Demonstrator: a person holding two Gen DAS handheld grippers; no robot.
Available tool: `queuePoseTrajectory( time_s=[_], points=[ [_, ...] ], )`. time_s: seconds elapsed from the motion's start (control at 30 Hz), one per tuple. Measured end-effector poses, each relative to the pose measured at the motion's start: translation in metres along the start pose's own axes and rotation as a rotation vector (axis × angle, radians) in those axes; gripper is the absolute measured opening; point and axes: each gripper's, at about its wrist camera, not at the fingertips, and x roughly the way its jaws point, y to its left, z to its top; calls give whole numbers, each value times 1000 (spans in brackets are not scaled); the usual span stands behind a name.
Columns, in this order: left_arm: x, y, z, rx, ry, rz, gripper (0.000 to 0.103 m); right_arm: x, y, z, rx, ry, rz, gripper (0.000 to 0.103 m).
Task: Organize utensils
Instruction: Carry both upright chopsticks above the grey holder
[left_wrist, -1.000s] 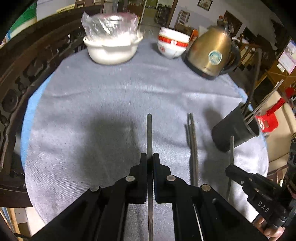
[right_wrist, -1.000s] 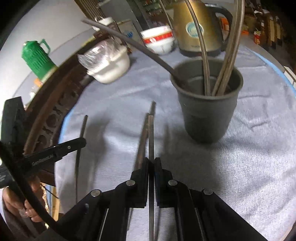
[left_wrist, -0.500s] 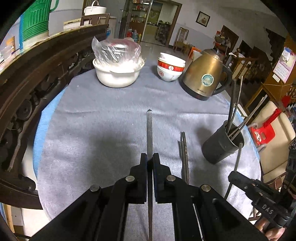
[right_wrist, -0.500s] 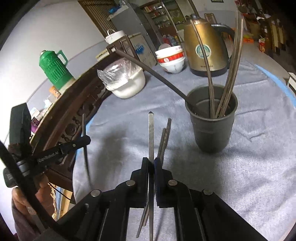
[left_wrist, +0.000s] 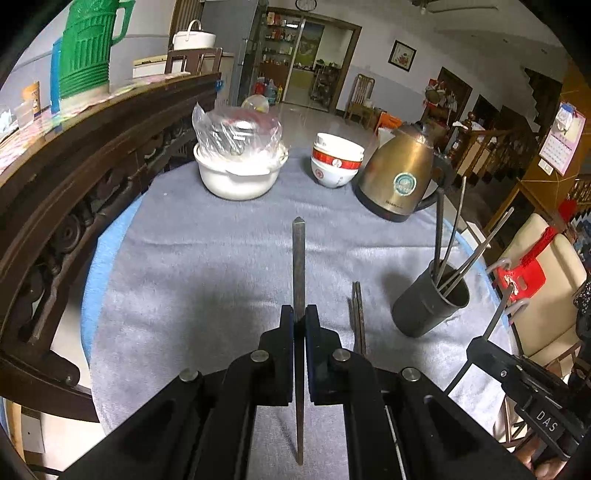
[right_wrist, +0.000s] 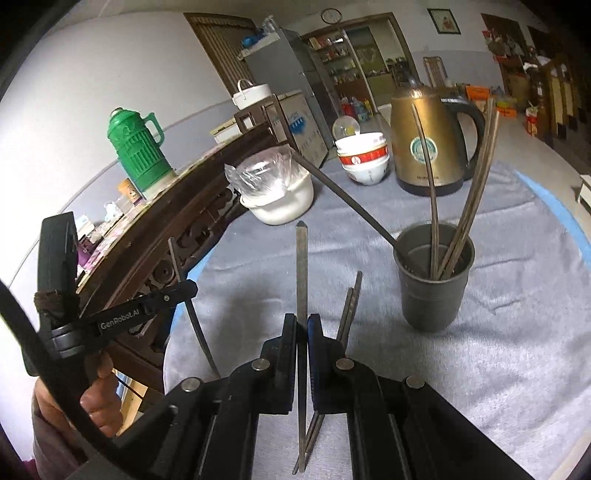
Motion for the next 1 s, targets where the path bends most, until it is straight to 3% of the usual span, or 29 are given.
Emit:
queuePoseTrajectory(
  time_s=[0.33,0.7,1.0],
  points=[
    [-26,-12,5,38,-78,32,6,-17,6,7,-16,-47,11,6],
    [-43,-18,10,42,-117,13,6,-31,4,11,-7,-106,0,6],
    [-40,-32,8,88,-130,69,6,-39,1,13,1,-137,-1,6]
  ],
)
